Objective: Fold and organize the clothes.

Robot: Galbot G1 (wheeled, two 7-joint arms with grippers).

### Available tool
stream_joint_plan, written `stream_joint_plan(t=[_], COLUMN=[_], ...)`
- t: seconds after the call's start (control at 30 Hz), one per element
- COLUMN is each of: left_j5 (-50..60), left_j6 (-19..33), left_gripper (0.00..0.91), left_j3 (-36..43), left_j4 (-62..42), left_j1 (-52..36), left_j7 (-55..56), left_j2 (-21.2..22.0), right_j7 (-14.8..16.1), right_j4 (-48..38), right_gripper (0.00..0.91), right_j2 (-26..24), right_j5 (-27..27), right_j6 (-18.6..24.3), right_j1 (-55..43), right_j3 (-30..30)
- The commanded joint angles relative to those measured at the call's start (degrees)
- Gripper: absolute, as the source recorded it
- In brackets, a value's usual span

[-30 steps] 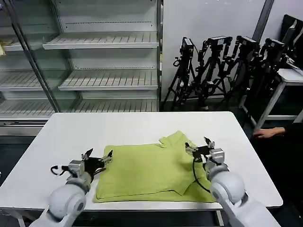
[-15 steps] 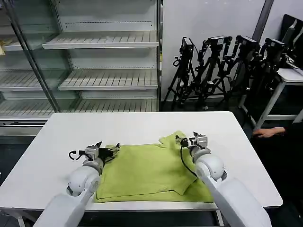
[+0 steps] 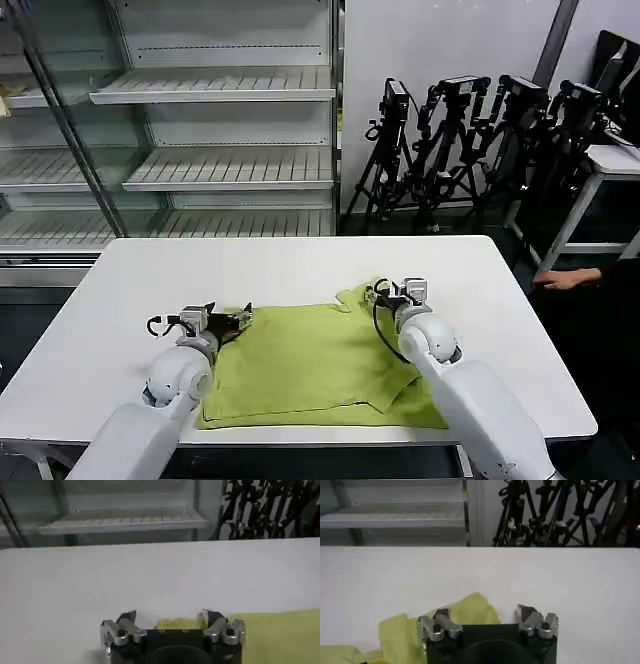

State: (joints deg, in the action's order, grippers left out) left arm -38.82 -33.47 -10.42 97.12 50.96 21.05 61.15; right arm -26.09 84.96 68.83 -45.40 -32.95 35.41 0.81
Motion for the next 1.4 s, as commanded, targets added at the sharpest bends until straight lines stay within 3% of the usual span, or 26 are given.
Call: stream_joint_plan(t=[0.03, 0.47, 0.73, 1.0, 1.4], left_j5=[-1.2, -1.2, -1.3, -3.1, -4.6], left_j6=[0.1, 0.2, 0.2, 0.3, 0.3], left_gripper=[0.02, 0.02, 0.02, 0.02, 0.02], left_j3=[-0.1, -0.6, -1.5, -3.6, -7.8], left_j4=[1.5, 2.8, 3.3, 5.9, 13.6], left_j1=[2.4, 3.9, 3.6, 4.1, 9.1], left_j7=[-0.2, -0.7, -0.8, -1.5, -2.5], left_j2=[-0.3, 0.1, 0.2, -0.6, -3.4], right_j7=[-0.6, 0.3, 4.2, 6.7, 7.2], right_j4=[-3.1, -2.1, 0.5, 6.5, 18.3], right_gripper=[0.0, 0.0, 0.0, 0.0, 0.0], right_j2=[1.0, 1.0, 0.2, -1.5, -5.6], right_j5=[-5.0, -5.6, -1.7, 1.4, 3.4], right_j6=[-0.2, 0.1, 7.6, 12.2, 13.2], right_j1=[-1.1, -0.5, 1.2, 3.7, 10.9], right_j3=[0.6, 1.0, 0.7, -0.6, -5.8])
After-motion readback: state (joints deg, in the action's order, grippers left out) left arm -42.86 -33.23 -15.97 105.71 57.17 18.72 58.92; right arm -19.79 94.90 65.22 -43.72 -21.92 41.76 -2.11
